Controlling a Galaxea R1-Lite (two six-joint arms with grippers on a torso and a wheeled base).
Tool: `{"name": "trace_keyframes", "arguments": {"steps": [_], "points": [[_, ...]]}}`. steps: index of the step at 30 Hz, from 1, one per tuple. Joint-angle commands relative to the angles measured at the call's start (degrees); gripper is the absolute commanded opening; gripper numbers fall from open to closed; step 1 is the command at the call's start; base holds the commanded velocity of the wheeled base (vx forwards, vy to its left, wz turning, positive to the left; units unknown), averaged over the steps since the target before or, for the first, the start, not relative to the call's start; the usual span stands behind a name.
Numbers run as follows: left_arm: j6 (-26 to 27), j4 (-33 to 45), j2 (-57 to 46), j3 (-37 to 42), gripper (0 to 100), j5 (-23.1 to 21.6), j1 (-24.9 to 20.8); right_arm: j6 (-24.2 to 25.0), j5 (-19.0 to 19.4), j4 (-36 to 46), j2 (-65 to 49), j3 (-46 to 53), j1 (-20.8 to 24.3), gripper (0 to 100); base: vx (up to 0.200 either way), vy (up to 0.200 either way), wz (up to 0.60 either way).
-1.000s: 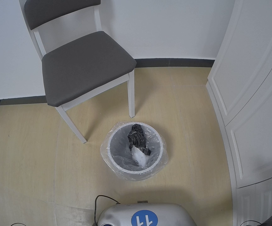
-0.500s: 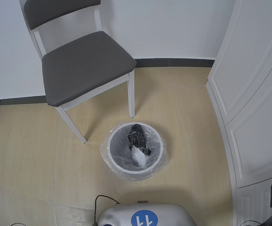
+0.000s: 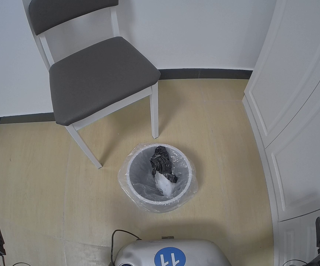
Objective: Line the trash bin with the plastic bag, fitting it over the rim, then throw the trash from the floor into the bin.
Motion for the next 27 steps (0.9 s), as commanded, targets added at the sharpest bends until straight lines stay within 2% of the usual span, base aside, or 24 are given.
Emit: {"name": "trace_keyframes", "arguments": {"steps": [1,8,11,13,15,17,18,19,21,23,27], "points": [[-1.2,1.6,0.3,1.0,100,0.7,0.4,2.5,1.1,0.3,-0.8,1.0,0.0,100,0.0,0.0,0.0],[-2.1,1.6,0.3,1.0,100,0.8,0.4,9.9,5.0,0.1,-0.8,1.0,0.1,100,0.0,0.0,0.0],[-2.6,1.6,0.3,1.0,100,0.2,0.4,12.4,7.9,-0.3,-0.8,1.0,0.0,100,0.0,0.0,0.0],[-2.5,1.6,0.3,1.0,100,-0.6,0.4,13.1,8.4,-0.3,-0.8,1.0,0.0,100,0.0,0.0,0.0],[-2.4,1.6,0.2,1.0,100,-4.6,0.3,13.2,8.3,-0.3,-0.8,1.0,0.0,100,0.0,0.0,0.0],[-2.7,1.6,0.2,1.0,100,-11.2,0.3,13.0,8.4,-0.3,-0.8,1.0,0.1,100,0.0,0.0,0.0],[-2.7,1.6,0.2,1.0,100,-11.7,0.3,13.0,8.4,-0.3,-0.8,1.0,0.1,100,0.0,0.0,0.0],[-2.9,1.6,0.3,1.0,100,-18.0,0.2,12.9,8.4,-0.3,-0.8,1.0,0.1,100,0.0,0.0,0.0],[-3.1,1.7,0.3,1.0,100,-22.3,0.2,12.7,8.5,-0.2,-0.8,1.0,0.0,100,0.0,0.0,0.0],[-2.9,2.6,0.2,1.0,100,-24.0,0.2,12.8,8.5,-0.1,-0.8,1.0,0.0,100,0.0,0.0,0.0],[-6.7,3.5,-0.5,1.0,100,-24.9,-0.2,13.3,7.2,-0.2,-0.8,1.0,0.0,100,0.0,0.0,0.0]]}}
